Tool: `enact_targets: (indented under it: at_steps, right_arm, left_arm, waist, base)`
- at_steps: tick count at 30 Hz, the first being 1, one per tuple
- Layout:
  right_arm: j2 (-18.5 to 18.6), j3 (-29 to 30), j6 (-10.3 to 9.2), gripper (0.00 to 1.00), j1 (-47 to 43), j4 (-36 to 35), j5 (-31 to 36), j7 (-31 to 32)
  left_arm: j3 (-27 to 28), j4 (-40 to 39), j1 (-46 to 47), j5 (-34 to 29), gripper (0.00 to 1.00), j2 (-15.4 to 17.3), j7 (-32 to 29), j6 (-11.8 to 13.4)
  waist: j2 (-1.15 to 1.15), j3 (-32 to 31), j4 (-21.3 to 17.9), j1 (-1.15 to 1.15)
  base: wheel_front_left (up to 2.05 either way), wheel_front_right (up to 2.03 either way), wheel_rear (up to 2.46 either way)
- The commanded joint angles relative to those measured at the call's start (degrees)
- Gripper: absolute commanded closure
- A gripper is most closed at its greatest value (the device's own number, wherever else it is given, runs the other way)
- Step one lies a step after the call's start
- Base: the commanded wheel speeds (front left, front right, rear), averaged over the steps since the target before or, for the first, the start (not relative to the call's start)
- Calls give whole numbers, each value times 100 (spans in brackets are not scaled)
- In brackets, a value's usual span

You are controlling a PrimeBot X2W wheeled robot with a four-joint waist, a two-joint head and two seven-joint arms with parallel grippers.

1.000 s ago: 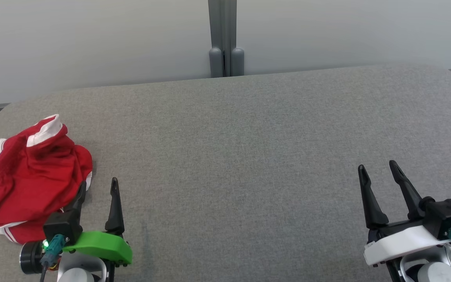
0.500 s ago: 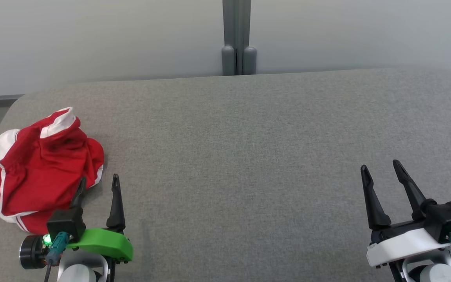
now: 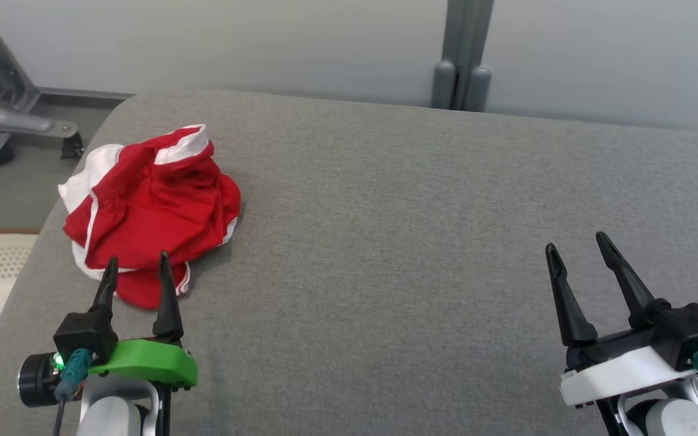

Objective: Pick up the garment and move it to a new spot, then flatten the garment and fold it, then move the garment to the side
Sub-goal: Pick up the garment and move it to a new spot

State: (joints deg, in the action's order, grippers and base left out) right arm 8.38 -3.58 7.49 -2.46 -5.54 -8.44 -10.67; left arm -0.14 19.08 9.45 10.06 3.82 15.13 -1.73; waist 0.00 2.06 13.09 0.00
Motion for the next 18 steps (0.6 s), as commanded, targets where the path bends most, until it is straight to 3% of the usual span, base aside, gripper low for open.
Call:
enact_targets:
  at_steps: [1,9,18]
  right_arm:
    - [44,-9,1,0,53,-51,-10,28]
    - [114,-81,1,0,103,-144,4,97]
    - [148,-99,1,0,144,-197,-40,157]
  left_arm:
    - [30,-33,33,17,0,-13,3,28]
    - [202,-162,-136,39,0,-28,2,47]
    - [293,-251,-196,63,0,-58,3,42]
  waist:
    - [0,125,644,0]
    - [0,141,1389,0]
    - [0,217,1664,0]
  base:
    - [0,0,0]
    - [0,0,0]
    - [0,0,0]
